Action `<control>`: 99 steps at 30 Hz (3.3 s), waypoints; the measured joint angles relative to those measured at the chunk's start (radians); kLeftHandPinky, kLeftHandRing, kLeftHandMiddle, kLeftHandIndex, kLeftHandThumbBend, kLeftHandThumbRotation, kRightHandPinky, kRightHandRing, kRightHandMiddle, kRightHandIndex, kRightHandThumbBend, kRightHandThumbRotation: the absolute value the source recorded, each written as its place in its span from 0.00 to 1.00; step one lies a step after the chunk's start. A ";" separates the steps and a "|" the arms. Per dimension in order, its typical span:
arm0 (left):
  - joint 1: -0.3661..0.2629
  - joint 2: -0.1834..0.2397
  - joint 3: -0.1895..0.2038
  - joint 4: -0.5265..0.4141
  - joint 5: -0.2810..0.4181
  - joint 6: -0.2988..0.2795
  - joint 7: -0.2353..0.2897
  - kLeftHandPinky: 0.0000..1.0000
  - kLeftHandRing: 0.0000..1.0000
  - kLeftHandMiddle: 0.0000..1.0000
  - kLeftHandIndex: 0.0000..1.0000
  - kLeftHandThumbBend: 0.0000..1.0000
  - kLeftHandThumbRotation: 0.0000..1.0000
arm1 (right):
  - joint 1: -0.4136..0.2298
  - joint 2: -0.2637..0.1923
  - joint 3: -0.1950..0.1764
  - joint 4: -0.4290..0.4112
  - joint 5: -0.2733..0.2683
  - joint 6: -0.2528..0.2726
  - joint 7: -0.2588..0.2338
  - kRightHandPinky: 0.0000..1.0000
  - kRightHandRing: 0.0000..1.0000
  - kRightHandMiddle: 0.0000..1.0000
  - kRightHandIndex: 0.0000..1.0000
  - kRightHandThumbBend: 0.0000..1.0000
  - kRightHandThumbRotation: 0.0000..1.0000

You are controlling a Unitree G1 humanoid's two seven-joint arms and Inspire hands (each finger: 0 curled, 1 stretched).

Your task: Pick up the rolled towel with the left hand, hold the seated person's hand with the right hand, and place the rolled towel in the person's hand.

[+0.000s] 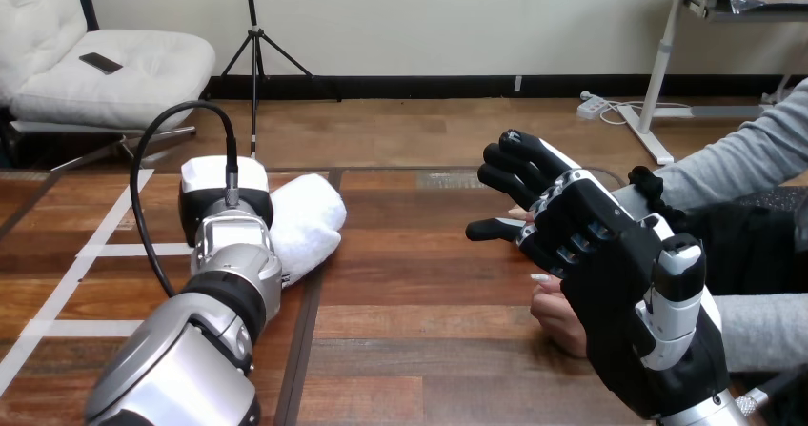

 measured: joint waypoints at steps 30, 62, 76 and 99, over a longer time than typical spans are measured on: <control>0.040 0.002 0.060 -0.003 -0.068 -0.139 0.138 0.19 0.28 0.40 0.55 0.74 0.00 | -0.008 0.000 -0.002 0.000 -0.007 0.000 -0.009 0.73 0.91 0.90 0.87 0.91 1.00; 0.276 0.049 0.307 -0.260 -0.299 -0.350 0.342 0.19 0.26 0.35 0.41 0.76 0.00 | -0.006 -0.001 -0.003 0.001 -0.023 0.009 -0.025 0.81 0.94 0.92 0.89 0.93 1.00; 0.470 0.053 0.390 -0.480 -0.345 -0.378 0.346 0.18 0.23 0.32 0.42 0.70 0.00 | 0.003 -0.001 -0.003 0.017 -0.035 0.017 -0.024 0.85 0.94 0.94 0.91 0.91 1.00; 0.783 0.054 0.508 -0.857 -0.433 -0.410 0.325 0.29 0.34 0.39 0.43 0.67 0.00 | 0.006 -0.049 -0.007 0.100 -0.085 0.020 -0.016 0.86 0.92 0.92 0.89 0.82 0.96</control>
